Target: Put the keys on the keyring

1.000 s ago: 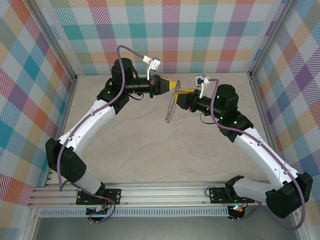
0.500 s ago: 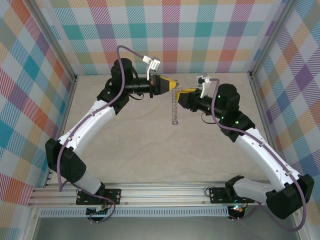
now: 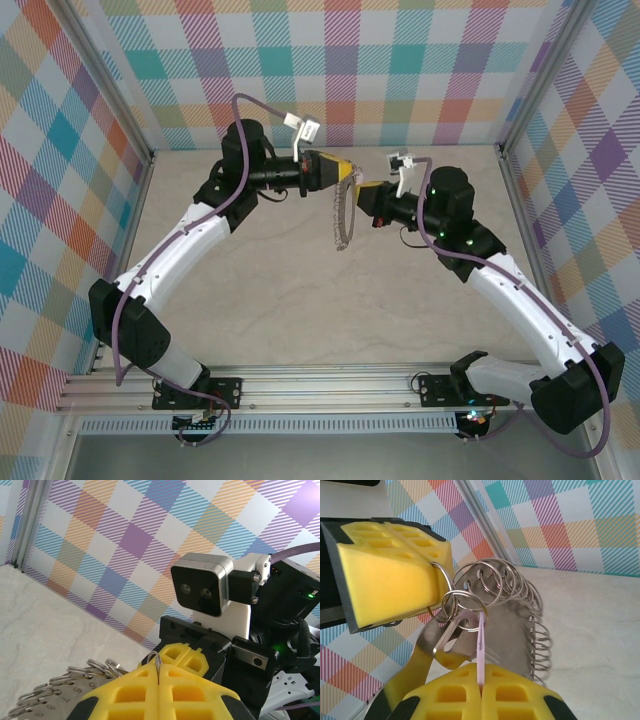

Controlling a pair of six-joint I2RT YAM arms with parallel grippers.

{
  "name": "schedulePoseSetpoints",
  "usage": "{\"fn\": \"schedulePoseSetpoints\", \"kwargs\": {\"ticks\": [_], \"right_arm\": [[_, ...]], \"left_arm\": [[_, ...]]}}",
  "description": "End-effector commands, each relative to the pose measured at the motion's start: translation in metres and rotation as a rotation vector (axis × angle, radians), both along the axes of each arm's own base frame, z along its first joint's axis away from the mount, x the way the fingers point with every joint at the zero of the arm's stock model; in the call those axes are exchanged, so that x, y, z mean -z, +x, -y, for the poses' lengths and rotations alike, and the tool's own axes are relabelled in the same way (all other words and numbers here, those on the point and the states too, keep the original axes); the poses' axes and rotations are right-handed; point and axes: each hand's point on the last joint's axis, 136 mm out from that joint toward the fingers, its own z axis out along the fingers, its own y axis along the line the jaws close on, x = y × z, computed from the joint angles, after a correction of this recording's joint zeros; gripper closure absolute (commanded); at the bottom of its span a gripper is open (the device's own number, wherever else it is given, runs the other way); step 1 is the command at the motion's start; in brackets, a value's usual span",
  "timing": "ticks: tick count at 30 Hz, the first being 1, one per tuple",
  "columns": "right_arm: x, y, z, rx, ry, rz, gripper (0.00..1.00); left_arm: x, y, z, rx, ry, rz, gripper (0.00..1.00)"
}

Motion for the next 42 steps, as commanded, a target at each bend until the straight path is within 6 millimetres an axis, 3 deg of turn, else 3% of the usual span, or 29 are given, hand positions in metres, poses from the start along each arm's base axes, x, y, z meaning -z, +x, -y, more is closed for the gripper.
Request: {"fn": "schedulePoseSetpoints", "kwargs": {"ticks": [1, 15, 24, 26, 28, 30, 36, 42], "right_arm": [[-0.019, -0.010, -0.003, -0.037, 0.031, 0.036, 1.00], [0.005, -0.034, -0.026, -0.109, 0.022, 0.000, 1.00], [0.017, -0.027, -0.040, -0.120, -0.003, -0.031, 1.00], [0.018, -0.027, -0.036, -0.100, -0.010, -0.038, 1.00], [0.018, -0.031, -0.027, -0.071, -0.017, -0.031, 0.74], [0.014, -0.039, -0.014, -0.047, -0.020, -0.010, 0.69], [-0.016, -0.048, 0.036, 0.094, 0.044, 0.061, 0.66], [-0.041, -0.021, 0.045, 0.153, 0.127, 0.051, 0.70]], "left_arm": [[-0.027, -0.013, -0.005, -0.011, -0.054, 0.063, 1.00], [-0.029, -0.006, -0.010, -0.084, -0.088, 0.072, 1.00], [-0.024, -0.005, -0.010, -0.087, -0.105, 0.052, 1.00], [-0.024, -0.004, -0.010, -0.096, -0.109, 0.047, 1.00], [-0.024, -0.003, -0.011, -0.106, -0.118, 0.043, 1.00], [-0.025, -0.002, -0.013, -0.118, -0.129, 0.036, 1.00], [-0.030, 0.000, -0.015, -0.138, -0.179, -0.004, 1.00], [-0.031, 0.000, -0.014, -0.133, -0.204, -0.029, 1.00]]}}
